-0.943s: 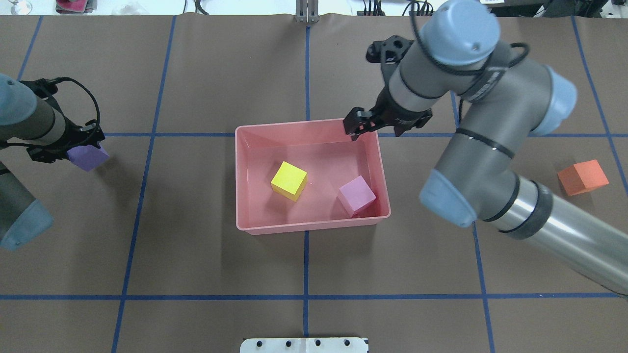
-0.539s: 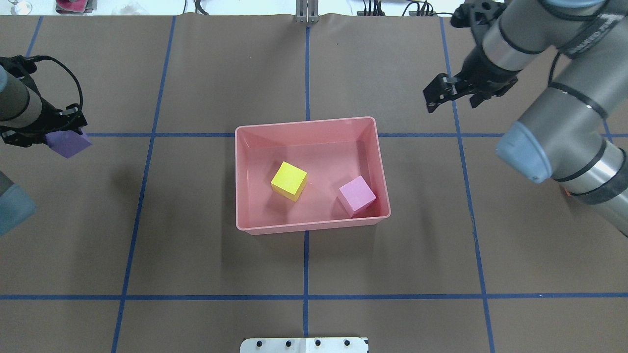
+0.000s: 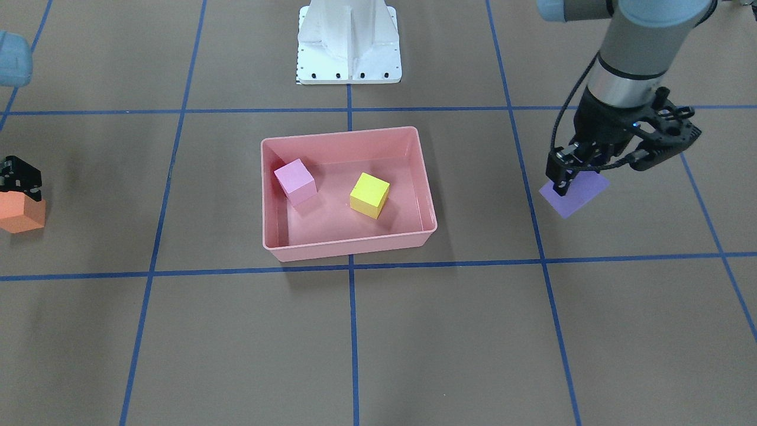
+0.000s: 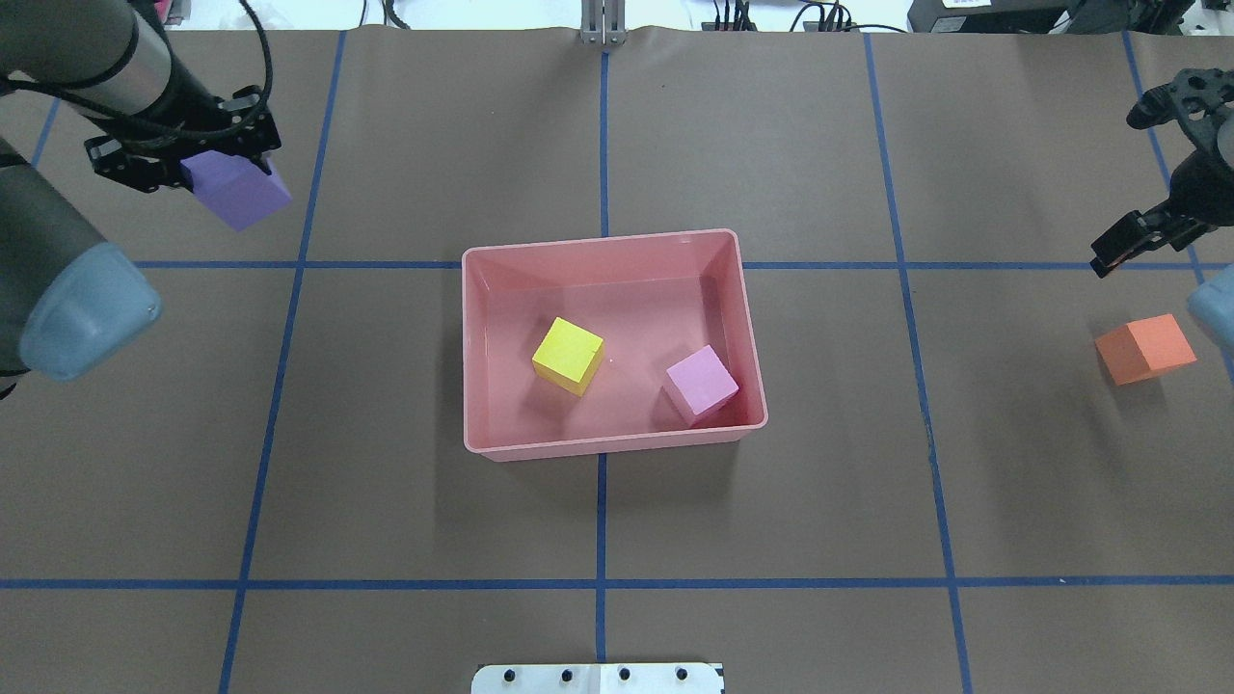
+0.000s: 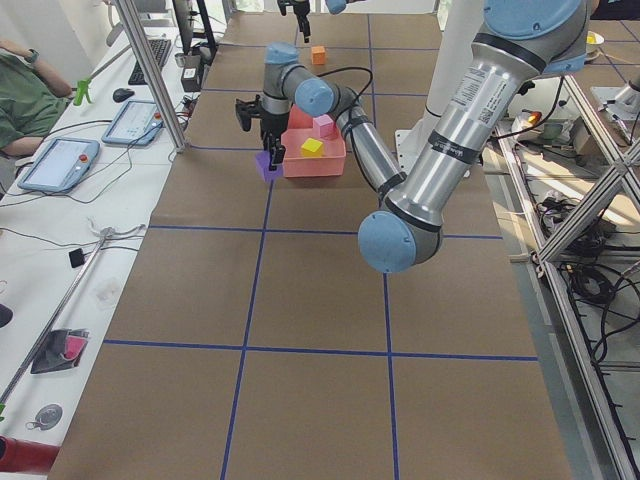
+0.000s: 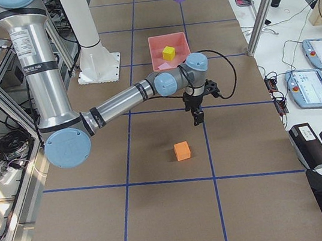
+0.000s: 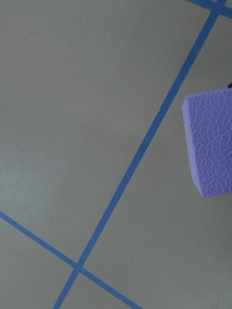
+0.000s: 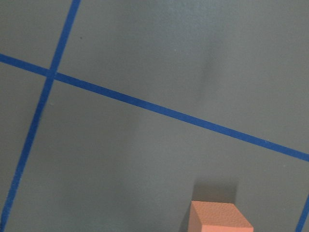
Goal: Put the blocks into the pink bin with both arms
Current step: 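Carry purple cube to bin with left gripper while right descends to orange cube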
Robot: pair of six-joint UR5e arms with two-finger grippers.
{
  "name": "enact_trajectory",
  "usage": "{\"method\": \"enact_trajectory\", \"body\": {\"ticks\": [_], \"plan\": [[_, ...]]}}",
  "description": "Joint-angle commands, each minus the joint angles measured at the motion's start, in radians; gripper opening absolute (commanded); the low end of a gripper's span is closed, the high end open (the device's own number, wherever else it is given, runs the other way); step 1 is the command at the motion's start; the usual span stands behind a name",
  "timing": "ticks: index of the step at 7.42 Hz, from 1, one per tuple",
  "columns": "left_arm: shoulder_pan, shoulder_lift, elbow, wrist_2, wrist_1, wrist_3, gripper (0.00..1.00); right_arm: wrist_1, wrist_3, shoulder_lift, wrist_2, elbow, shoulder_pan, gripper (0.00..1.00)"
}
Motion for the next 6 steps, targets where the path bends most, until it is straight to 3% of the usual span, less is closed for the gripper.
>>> {"method": "enact_trajectory", "body": {"ticks": [1,2,3,6], "plan": [[0.113,-0.148,0.035,-0.010,0.023,-0.170,0.00,0.161,-0.016,-0.021,0.003,-0.148,0.027,0.99],[0.144,-0.172,0.048,0.002,0.023,-0.180,0.00,0.229,-0.015,-0.021,0.006,-0.207,0.028,0.99],[0.211,-0.186,0.053,0.087,0.021,-0.215,0.00,0.235,-0.015,-0.027,0.010,-0.235,0.028,0.99],[0.239,-0.210,0.077,0.106,0.023,-0.221,0.00,0.234,-0.001,-0.038,0.037,-0.238,0.028,0.99]]}}
